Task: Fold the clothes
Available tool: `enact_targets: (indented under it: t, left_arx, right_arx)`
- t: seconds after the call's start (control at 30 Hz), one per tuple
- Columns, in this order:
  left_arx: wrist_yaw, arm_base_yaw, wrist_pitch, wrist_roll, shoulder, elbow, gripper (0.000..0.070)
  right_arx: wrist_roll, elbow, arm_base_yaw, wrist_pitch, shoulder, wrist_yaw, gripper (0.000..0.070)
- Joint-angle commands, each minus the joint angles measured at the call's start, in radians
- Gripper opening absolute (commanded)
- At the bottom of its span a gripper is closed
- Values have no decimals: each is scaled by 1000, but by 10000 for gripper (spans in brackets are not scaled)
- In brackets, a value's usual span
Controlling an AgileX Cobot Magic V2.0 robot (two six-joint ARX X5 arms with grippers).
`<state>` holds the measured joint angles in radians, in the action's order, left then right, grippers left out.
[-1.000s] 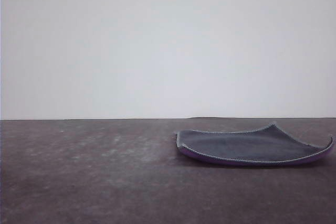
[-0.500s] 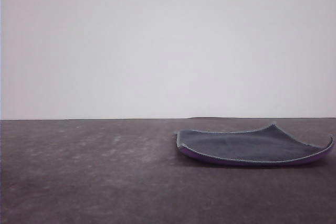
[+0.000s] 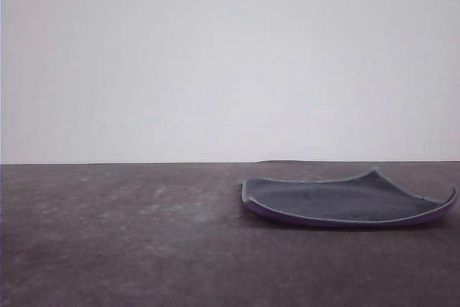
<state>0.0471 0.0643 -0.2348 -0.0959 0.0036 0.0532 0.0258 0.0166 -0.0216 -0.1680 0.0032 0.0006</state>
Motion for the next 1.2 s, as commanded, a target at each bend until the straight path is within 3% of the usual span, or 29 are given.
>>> enact_targets:
  t: [0.0,0.13,0.27,0.67,0.93,1.07,1.17]
  left_arx:
    - [-5,0,-7,-1,0,-19,17]
    - [-2,0,-6,-13,0,-19,17]
    - [0,0,8,-75,0,-19,17]
    - [23,0,132,-109,49,81,29]
    - [23,0,173,-146,319,324,29]
    - [37,-3,173,-149,526,474,29]
    - [67,-12,173,-126,691,584,29]
  right_arx:
    - [-19,-5,-2,12,0,-1,7]
    - [-66,-5,-2,11,0,-3,7]
    - [-99,-5,-2,10,0,-3,7]
    - [-184,85,-2,16,19,40,7]
    - [-226,309,-1,40,202,77,7]
    - [-231,459,0,33,359,29,7]
    - [-195,580,-1,22,484,-29,7]
